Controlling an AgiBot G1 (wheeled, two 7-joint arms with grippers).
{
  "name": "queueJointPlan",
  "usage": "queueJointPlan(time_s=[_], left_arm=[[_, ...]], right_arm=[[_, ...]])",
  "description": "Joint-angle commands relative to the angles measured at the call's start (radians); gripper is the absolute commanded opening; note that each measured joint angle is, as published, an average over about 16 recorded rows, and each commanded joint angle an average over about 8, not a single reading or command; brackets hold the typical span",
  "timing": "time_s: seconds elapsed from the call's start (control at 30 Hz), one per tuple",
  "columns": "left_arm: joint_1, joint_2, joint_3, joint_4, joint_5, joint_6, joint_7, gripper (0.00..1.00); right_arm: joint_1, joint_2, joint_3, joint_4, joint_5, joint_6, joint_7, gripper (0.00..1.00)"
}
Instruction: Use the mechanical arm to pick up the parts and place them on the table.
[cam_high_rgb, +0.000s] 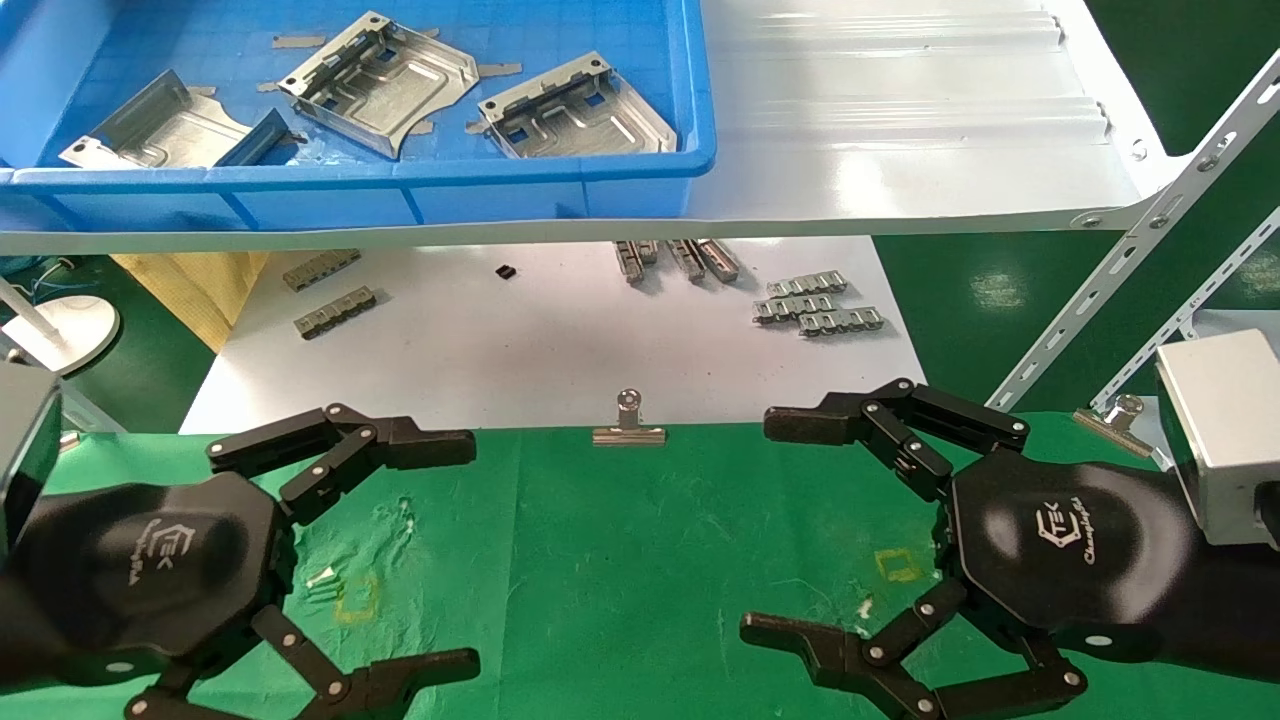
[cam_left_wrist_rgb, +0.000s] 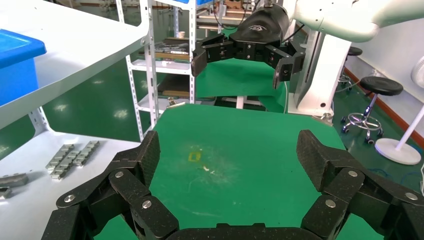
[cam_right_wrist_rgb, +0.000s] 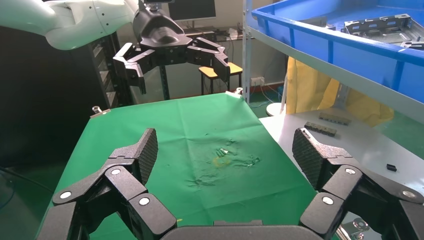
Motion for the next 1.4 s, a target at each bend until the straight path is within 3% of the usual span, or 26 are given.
queueJointPlan(time_s=[0.03, 1.4], left_arm=[[0.000, 0.000, 0.000, 0.000, 0.000, 0.000, 0.000, 1.00], [-0.014, 0.001, -0.001, -0.002, 0.011, -0.011, 0.001, 1.00]], right_arm=[[0.000, 0.000, 0.000, 0.000, 0.000, 0.000, 0.000, 0.00], [0.000, 0.000, 0.000, 0.000, 0.000, 0.000, 0.000, 0.00]])
